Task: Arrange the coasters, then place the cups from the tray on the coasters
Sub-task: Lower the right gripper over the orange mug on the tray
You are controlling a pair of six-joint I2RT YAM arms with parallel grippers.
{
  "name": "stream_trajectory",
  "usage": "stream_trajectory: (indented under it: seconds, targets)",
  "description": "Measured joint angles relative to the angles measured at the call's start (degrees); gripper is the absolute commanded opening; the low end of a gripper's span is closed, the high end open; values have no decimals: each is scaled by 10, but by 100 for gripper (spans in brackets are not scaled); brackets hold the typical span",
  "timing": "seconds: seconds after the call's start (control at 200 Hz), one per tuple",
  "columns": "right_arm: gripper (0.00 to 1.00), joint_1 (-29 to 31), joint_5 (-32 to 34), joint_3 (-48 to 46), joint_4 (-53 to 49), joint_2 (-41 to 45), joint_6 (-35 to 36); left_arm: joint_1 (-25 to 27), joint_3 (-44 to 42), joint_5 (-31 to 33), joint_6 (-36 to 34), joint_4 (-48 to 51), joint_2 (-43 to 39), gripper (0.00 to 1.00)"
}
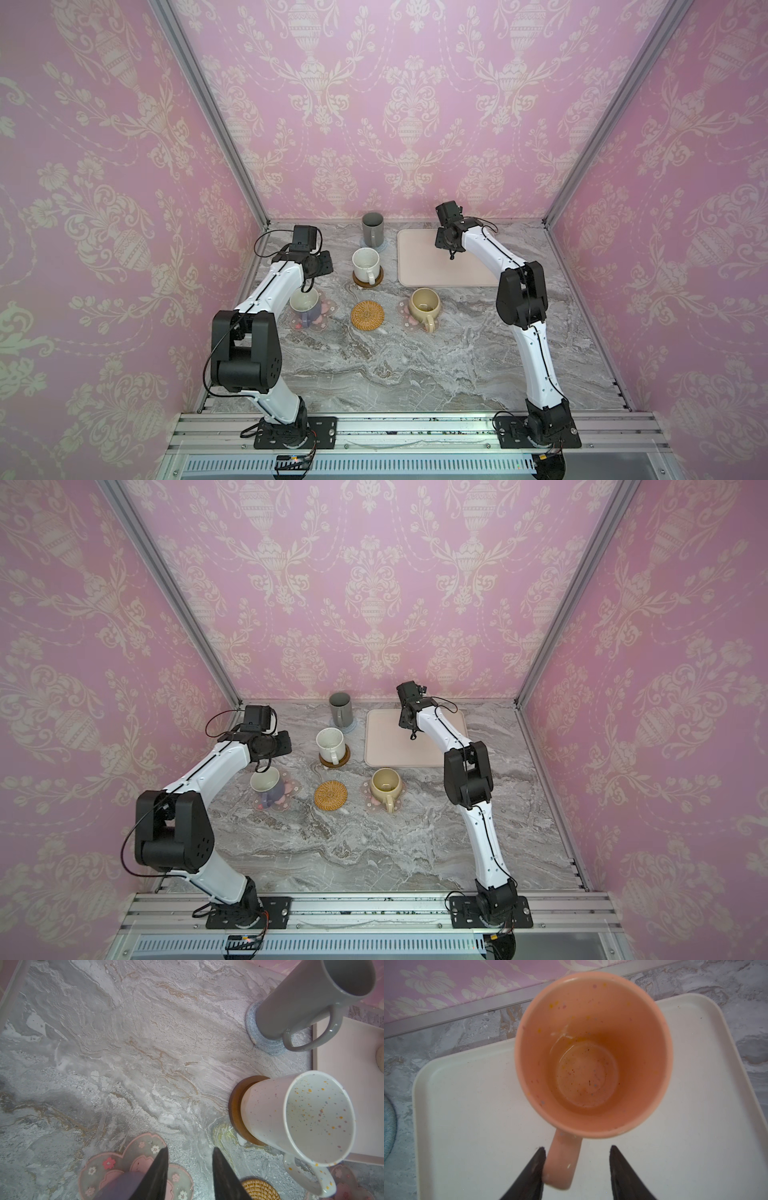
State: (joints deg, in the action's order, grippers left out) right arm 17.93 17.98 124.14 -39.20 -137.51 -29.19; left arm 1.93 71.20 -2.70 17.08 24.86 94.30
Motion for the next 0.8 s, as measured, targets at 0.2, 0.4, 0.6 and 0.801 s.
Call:
stream_trajectory:
  seconds: [0.2,0.4,0.6,0.801]
  targets:
    - [50,-14,5,-50,12,7,0,0,2,-2,2,0,0,38]
    - [49,-28,8,-94,20,28,0,0,2,-9,6,0,0,38]
    - [47,-40,1,-146,53,71,7,0,3,-16,11,0,0,38]
    - [46,-52,-29,-150,80,85,22,0,5,-19,19,0,0,38]
